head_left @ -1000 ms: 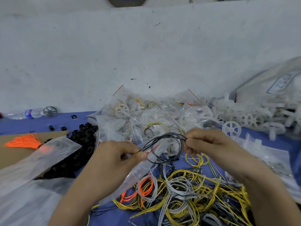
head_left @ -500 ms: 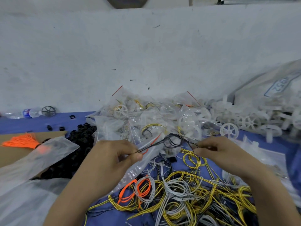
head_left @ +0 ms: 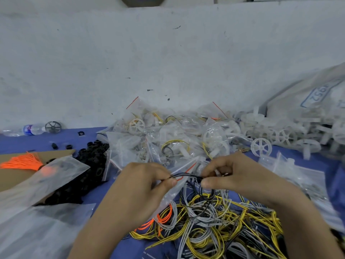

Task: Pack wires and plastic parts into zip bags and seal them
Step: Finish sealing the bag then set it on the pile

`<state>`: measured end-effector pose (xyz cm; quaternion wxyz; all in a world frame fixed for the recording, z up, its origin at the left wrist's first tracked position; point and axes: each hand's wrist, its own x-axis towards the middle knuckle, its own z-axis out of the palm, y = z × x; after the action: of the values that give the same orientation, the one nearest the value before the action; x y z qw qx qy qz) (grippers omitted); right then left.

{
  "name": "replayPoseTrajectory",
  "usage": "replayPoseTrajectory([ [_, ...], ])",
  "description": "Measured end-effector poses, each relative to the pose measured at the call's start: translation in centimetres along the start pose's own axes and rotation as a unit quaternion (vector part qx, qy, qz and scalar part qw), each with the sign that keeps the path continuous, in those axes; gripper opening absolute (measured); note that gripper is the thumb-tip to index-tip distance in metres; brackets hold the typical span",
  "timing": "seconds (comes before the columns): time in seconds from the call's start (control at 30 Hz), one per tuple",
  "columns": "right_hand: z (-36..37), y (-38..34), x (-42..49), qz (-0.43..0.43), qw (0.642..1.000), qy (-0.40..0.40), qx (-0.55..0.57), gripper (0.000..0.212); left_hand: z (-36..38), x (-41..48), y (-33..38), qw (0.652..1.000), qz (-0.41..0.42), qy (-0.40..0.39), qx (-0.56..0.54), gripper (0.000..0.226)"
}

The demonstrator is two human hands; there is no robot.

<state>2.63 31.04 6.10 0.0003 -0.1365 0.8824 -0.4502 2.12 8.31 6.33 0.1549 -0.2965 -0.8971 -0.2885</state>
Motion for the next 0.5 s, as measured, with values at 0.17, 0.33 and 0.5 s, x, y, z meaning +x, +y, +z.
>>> replayPoseTrajectory([
  [0.17,0.6,0.3,0.7,-0.006,1.0,0.013,0.008,0.006,-0.1,-0.1,0.5,0.997,-0.044,0.027,-0.054,0.031],
  [0.33,-0.2,1.4,0.8,0.066,0.985,0.096,0.128,0.025,-0.7,0.0,-0.8,0.977,-0.132,0.098,-0.135,0.024],
  [0.5,-1.0,1.7,1.0,0.074,0.899,0.179,0.392,0.044,-1.0,0.0,-2.9,0.972,-0.17,0.111,-0.116,0.048],
])
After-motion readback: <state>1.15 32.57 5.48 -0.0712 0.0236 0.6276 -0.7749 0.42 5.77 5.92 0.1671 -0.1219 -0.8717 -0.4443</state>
